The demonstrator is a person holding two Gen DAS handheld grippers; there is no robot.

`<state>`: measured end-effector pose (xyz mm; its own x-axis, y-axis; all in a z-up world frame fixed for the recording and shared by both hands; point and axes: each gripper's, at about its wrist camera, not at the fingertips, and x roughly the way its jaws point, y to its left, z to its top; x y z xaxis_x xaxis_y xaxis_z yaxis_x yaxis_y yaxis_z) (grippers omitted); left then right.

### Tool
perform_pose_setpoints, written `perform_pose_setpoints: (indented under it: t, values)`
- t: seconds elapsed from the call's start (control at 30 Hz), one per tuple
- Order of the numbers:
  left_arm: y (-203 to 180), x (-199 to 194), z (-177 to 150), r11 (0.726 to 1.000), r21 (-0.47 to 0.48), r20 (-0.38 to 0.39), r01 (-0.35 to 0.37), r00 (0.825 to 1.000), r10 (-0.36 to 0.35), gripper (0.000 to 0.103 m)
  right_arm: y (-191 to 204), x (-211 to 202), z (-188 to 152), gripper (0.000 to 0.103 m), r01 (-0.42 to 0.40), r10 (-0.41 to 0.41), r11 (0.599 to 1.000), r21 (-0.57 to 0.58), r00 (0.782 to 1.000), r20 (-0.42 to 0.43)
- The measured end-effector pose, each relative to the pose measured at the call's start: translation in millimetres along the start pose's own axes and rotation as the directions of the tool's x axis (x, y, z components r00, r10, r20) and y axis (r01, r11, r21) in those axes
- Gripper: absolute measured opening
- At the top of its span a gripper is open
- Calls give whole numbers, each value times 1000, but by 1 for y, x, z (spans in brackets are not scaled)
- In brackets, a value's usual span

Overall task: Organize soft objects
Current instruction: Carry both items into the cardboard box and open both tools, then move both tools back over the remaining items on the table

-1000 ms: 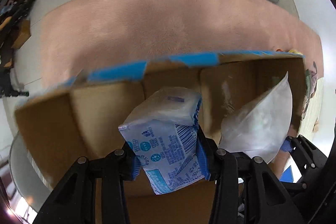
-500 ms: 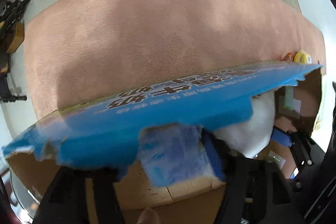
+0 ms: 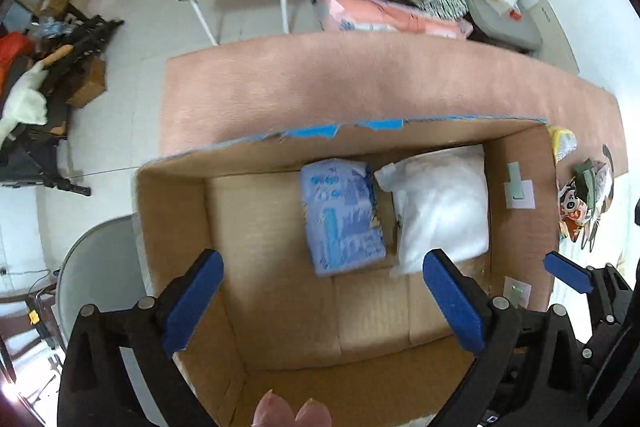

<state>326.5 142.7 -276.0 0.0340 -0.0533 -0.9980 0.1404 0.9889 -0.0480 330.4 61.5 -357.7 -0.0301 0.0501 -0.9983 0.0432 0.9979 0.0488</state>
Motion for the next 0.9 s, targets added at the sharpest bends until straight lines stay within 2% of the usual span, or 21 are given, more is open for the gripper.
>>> perform_pose_setpoints:
  t: [0.1, 0.2, 0.33, 0.43, 0.73, 0.9]
  values:
    - [2, -15, -22, 1000, -24, 58, -12, 998, 13, 102, -29, -30, -37, 103, 11, -10, 1000, -22, 999, 43]
    - [4, -29, -44, 999, -49, 100, -19, 995, 24, 102, -24, -52, -58, 103, 17, -13, 999, -40, 996, 93]
    - [3, -50, -73, 998, -67, 134, -1, 991, 10, 102, -38, -76, -97, 103, 17, -7, 998, -66, 990, 141]
    - [2, -66, -91, 998, -69, 169, -17, 985, 28, 102, -40, -91, -119, 103, 28, -14, 997, -74, 984, 180]
    - [-5, -116, -143, 995, -85, 289, -51, 954, 73, 102, -50, -144, -175, 103, 12, 15, 995, -96, 962, 272]
    - [-14, -130, -160, 995, -89, 295, -41, 953, 66, 102, -56, -161, -194, 103, -24, 54, 994, -104, 956, 288]
